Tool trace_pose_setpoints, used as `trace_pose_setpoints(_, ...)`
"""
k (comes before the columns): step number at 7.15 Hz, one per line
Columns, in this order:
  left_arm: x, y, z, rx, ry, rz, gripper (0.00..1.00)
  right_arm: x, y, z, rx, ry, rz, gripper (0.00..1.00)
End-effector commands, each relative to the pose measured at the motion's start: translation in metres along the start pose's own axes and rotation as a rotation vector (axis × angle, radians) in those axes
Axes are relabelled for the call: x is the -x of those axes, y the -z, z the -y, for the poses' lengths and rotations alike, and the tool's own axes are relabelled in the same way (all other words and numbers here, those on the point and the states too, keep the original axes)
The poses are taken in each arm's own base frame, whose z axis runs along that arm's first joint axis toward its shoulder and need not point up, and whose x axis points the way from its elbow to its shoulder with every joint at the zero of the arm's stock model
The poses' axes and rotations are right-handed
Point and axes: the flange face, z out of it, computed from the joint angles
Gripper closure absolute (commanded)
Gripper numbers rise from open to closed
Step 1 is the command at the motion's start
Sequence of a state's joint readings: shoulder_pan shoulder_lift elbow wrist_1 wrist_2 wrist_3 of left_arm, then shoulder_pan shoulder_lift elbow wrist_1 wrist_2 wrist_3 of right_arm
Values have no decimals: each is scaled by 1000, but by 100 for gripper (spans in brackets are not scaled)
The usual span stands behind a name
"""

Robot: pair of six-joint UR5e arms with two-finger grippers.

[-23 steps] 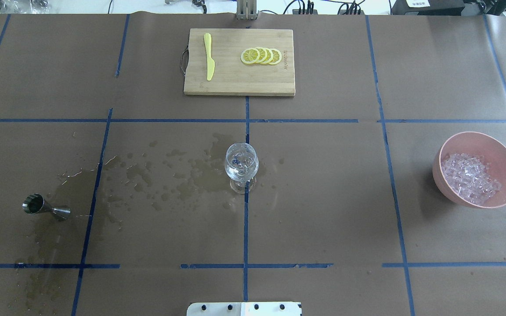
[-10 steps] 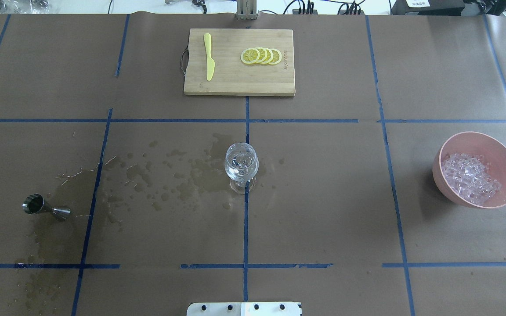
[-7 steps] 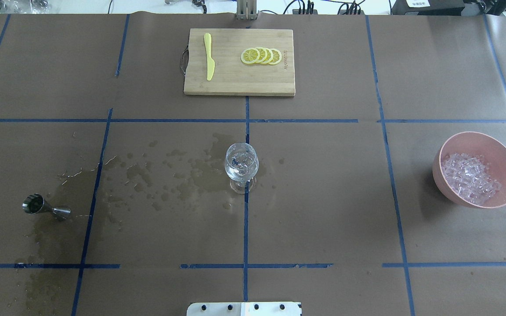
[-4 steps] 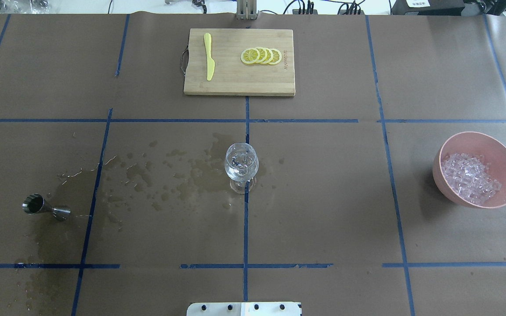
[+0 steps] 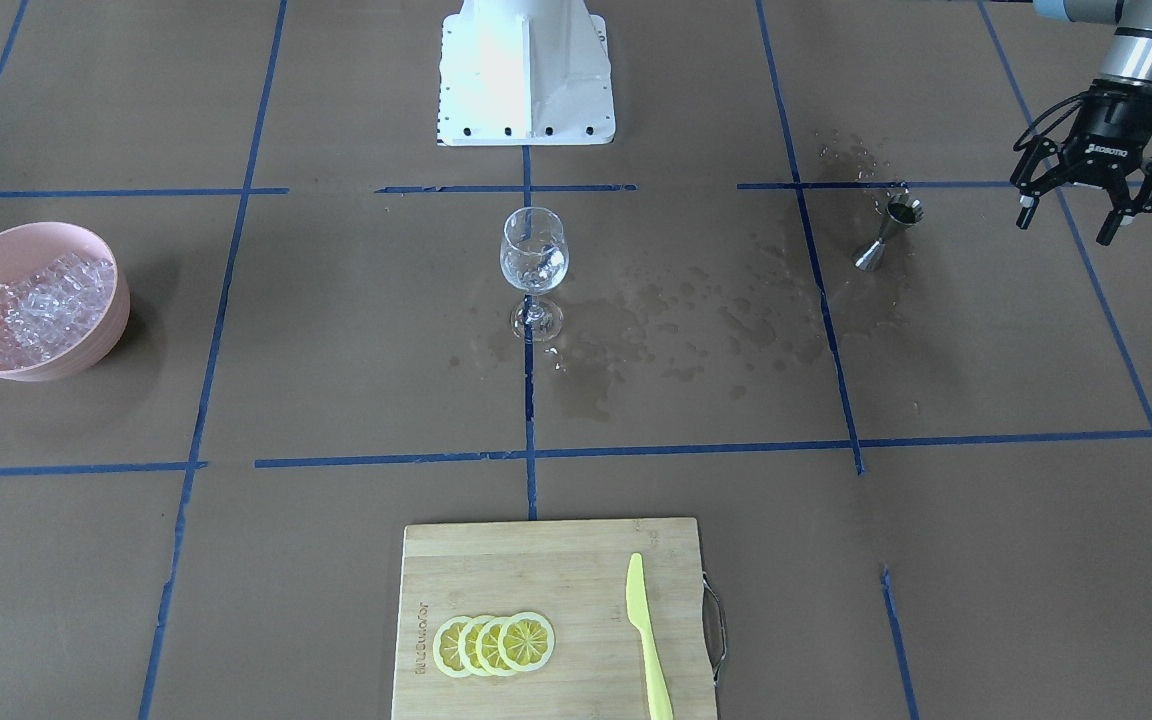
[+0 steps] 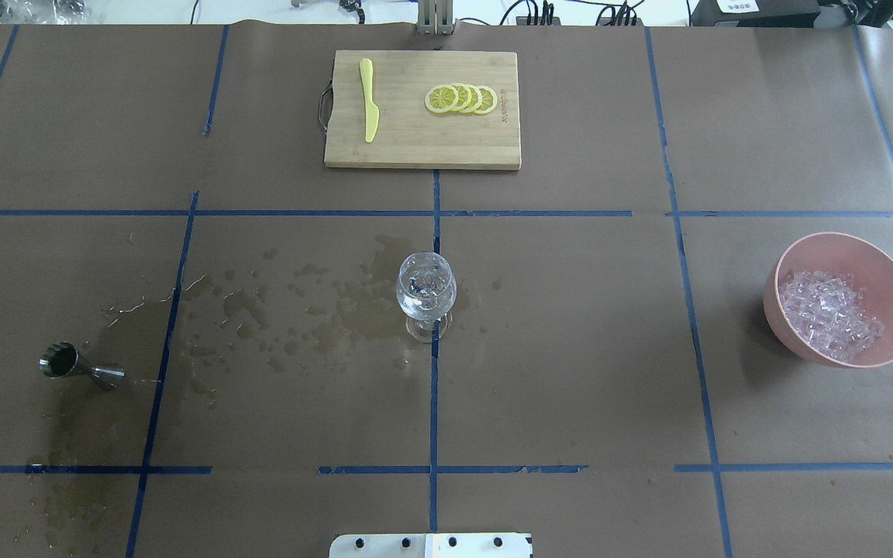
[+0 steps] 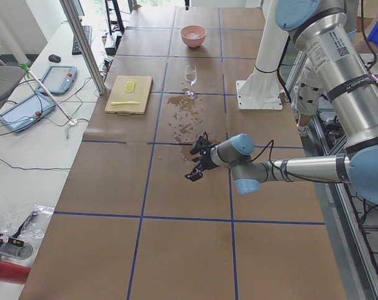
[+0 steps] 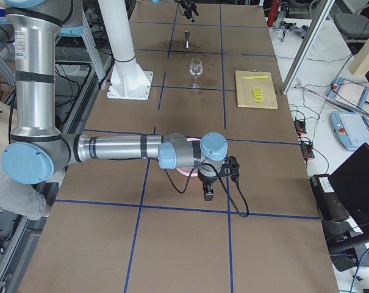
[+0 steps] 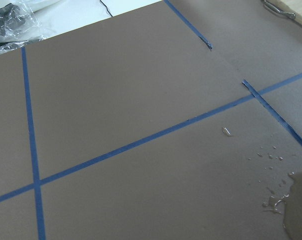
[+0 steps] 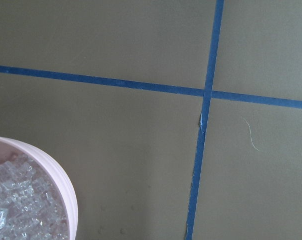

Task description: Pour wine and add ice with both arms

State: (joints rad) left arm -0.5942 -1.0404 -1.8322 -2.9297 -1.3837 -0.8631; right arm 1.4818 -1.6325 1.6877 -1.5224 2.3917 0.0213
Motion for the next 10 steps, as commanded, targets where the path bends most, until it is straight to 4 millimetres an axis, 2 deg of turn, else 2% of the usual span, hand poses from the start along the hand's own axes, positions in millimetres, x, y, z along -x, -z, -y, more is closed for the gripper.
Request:
trace_pose_setpoints(1, -10, 4, -21, -74, 33, 42, 1, 0, 0, -1, 1, -1, 1, 0)
trace_pose_setpoints(3, -36, 4, -36, -161, 76, 25, 2, 0, 0, -1, 1, -1, 3, 0)
trace_pose_setpoints(5, -69, 7, -58, -141, 40, -77, 2, 0, 0, -1, 1, 1, 1, 0)
trace_pose_setpoints(6, -80, 14, -62, -147, 62, -145, 2, -1, -1, -1, 3, -1, 1, 0)
trace_pose_setpoints(8, -85, 22, -73, -128, 55, -197, 2, -3, -3, -7, 8, -7, 1, 0)
trace_pose_setpoints(10, -106, 26, -91, -128, 31, -228, 2, -4, -3, -8, 9, -8, 1, 0)
